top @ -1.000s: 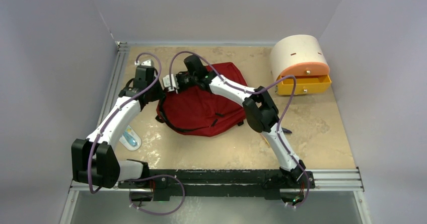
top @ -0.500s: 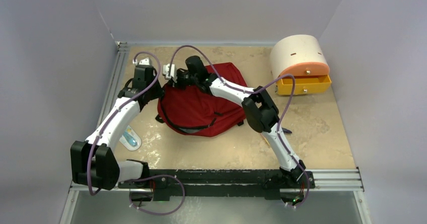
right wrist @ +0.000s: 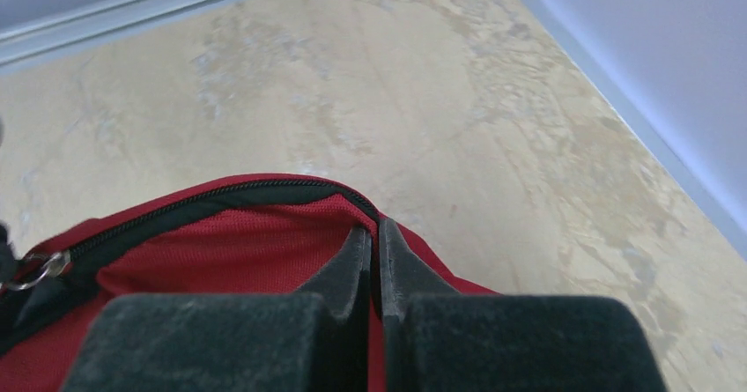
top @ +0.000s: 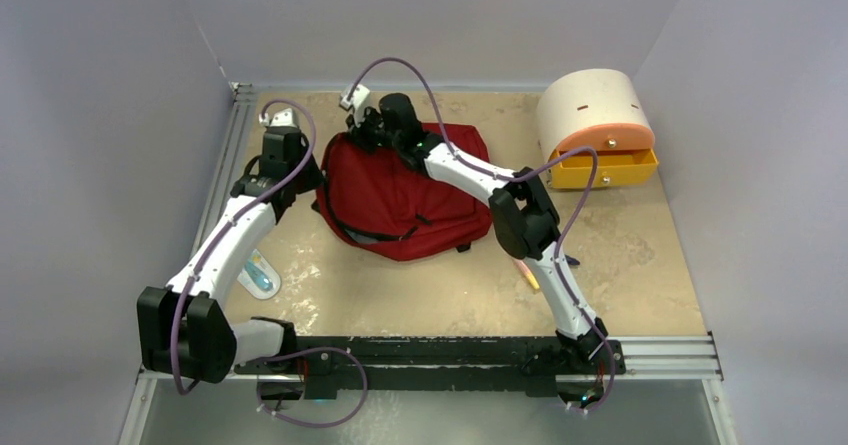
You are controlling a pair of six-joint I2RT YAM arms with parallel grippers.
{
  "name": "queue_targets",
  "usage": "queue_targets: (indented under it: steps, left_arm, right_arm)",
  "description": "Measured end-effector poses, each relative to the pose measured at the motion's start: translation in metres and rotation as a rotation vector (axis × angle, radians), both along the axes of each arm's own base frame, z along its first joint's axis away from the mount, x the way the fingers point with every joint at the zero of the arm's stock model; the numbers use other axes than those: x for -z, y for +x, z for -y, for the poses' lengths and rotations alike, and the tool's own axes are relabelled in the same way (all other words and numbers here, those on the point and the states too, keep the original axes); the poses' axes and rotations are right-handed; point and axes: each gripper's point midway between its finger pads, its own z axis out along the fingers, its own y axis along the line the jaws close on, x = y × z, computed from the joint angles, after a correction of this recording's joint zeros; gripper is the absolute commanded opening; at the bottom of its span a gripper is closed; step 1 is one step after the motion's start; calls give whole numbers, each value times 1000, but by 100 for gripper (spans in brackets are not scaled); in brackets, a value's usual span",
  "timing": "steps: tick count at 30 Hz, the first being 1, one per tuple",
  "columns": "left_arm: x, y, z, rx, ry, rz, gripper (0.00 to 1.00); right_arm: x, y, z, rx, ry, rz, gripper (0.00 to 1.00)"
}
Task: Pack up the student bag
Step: Zip the student bag at the center of the board.
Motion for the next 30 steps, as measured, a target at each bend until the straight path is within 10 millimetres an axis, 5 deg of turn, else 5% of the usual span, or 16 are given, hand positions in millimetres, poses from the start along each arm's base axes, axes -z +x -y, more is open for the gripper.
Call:
queue_targets:
  steps: [6,12,20,22,26,30]
  left_arm:
    - [-3,-2,0,0,-1,5,0]
    - [-3,-4,1,7,-8,0,0]
    - [-9,1,6,15,-32,29,0]
    - [-9,0,6,14,-34,29,0]
    - [-5,-4,5,13,-29,10,0]
    - [13,-16,2,9,-17,-53,0]
  right_arm:
    - [-14,30,23,185,65,-94,0]
    - [-25,72,71,398,135,-207,0]
    - [-24,76,88,542,176,-351,0]
    - [-20,75,90,550,175,-374,7]
    - [-6,63,96,473,141,-351,37]
    - [1,42,120,341,103,-287,46]
